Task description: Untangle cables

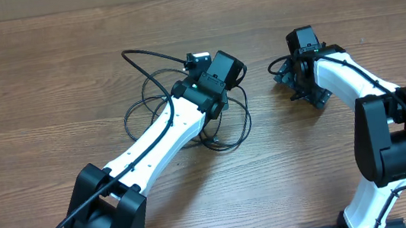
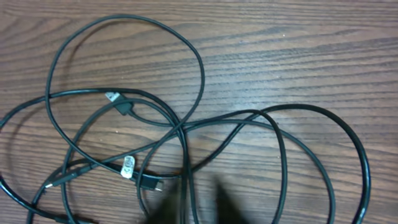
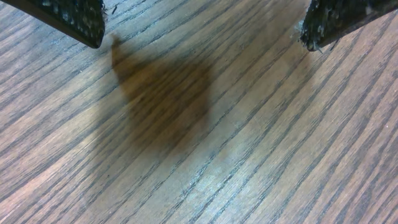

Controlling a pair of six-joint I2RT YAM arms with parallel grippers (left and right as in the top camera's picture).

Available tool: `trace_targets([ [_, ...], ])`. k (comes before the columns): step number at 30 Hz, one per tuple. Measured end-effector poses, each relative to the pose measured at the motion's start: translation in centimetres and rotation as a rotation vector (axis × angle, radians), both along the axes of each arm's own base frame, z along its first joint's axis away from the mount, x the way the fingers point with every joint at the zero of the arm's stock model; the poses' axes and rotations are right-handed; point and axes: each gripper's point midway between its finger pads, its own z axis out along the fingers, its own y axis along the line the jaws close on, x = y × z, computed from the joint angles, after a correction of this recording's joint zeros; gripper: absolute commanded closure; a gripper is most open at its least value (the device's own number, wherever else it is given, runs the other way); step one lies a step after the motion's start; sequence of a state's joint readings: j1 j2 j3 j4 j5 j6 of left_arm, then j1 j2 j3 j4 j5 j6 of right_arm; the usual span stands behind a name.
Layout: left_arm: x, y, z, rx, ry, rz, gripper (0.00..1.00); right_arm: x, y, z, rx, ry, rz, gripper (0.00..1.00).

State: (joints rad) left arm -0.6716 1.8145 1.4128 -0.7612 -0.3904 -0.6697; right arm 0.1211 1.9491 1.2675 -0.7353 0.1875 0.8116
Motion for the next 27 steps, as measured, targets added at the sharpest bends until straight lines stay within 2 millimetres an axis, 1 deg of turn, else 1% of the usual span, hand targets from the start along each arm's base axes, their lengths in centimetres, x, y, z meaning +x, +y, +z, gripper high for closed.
trace_targets([
  [2, 0.0, 0.1, 0.0, 0.0, 0.002, -0.002, 0.95, 0.0, 0.0, 0.0, 0.0, 0.0, 0.0, 0.0],
  [3, 0.0, -0.1, -0.1, -0.009, 0.007, -0.005, 0.91, 0.0, 0.0, 0.0, 0.0, 0.0, 0.0, 0.0],
  [4, -0.1, -0.3, -0.1, -0.023, 0.014, -0.011, 0.85, 0.0, 0.0, 0.0, 0.0, 0.0, 0.0, 0.0],
  [5, -0.1, -0.6, -0.2, -0.039, 0.023, -0.021, 0.75, 0.0, 0.0, 0.0, 0.0, 0.0, 0.0, 0.0],
  [6, -0.2, -1.0, -0.3, -0.055, 0.031, -0.031, 0.7, 0.0, 0.0, 0.0, 0.0, 0.0, 0.0, 0.0],
  [10, -0.6, -1.9, -0.9, -0.095, 0.065, -0.06, 0.57, 0.0, 0.0, 0.0, 0.0, 0.0, 0.0, 0.0],
  [15, -0.7, -2.8, -2.0, -0.119, 0.097, -0.079, 0.52, 0.0, 0.0, 0.0, 0.0, 0.0, 0.0, 0.0],
  [19, -0.9, -3.8, -2.7, -0.16, 0.128, -0.102, 0.51, 0.0, 0.0, 0.0, 0.0, 0.0, 0.0, 0.0],
  [23, -1.2, -4.2, -2.9, -0.18, 0.147, -0.113, 0.51, 0.0, 0.0, 0.0, 0.0, 0.0, 0.001, 0.0],
  [27, -1.3, -4.3, -2.9, -0.186, 0.15, -0.116, 0.48, 0.0, 0.0, 0.0, 0.0, 0.0, 0.0, 0.0],
])
